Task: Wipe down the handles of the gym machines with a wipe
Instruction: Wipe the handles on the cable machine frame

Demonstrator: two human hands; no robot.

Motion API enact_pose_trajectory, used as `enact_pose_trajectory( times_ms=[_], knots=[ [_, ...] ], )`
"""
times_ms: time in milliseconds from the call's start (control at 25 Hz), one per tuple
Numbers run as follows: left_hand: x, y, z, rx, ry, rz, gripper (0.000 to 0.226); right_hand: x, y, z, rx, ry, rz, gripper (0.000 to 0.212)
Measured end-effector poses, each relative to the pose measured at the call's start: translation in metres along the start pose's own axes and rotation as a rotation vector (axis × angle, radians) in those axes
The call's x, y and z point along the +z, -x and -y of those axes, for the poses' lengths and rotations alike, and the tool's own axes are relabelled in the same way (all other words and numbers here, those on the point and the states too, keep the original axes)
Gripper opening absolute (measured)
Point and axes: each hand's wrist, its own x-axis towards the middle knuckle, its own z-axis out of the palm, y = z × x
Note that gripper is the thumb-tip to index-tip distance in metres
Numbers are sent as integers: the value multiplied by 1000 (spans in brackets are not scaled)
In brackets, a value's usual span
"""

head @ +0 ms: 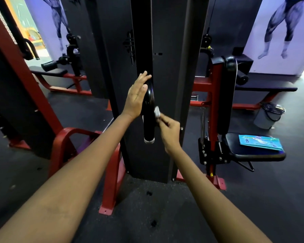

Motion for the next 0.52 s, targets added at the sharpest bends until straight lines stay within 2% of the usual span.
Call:
enact_pose_trajectory(
  times_ms=[120,200,360,520],
  knots=[
    [2,1,-2,-31,46,0,36,-11,23,-42,161,222,64,24],
    [5,3,-2,-36,62,-14,38,-13,23,-44,248,269,106,24],
    [10,3,0,14,45,-77,48,-7,0,-14,184,117,97,25],
    [11,3,1,-5,42,-82,46,-10,13,-21,256,57,119,23]
  ],
)
